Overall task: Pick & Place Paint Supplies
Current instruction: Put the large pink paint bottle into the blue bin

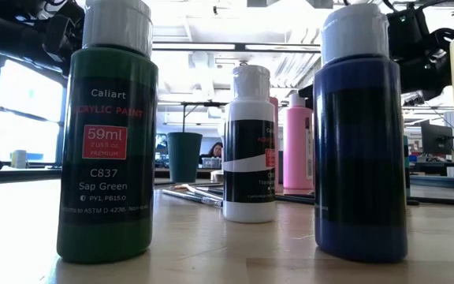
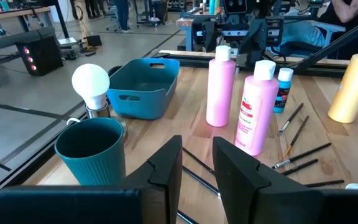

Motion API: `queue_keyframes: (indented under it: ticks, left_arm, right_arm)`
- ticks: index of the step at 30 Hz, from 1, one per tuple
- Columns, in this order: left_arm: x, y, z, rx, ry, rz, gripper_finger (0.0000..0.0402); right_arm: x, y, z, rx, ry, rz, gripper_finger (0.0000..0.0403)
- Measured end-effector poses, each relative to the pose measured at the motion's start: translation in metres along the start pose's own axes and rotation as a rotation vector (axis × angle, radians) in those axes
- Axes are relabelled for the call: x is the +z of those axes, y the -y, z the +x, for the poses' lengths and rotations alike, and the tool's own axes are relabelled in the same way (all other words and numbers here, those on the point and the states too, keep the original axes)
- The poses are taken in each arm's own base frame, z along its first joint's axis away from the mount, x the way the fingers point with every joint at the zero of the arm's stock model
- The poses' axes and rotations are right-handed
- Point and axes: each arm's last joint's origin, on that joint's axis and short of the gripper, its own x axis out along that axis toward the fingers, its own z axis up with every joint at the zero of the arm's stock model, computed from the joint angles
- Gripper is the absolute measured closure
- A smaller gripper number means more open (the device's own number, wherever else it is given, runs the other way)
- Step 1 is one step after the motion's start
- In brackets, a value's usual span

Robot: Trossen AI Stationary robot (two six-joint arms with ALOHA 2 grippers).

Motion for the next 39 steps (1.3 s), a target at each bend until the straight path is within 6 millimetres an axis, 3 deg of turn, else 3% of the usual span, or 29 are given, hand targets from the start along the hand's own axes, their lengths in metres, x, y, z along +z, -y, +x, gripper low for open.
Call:
queue_keyframes:
  ticks: [29,39]
  left_arm:
    - [0.000,0.000,0.000,0.000,0.000,0.000,0.0316]
    - [0.000,0.000,0.000,0.000,0.000,0.000,0.0316]
  right_arm:
    - [-0.007,0.002,0.014,0.008,0.077,0.006,0.0114]
    - [-0.009,0.002,0.014,0.006,0.055,0.009,0.0134]
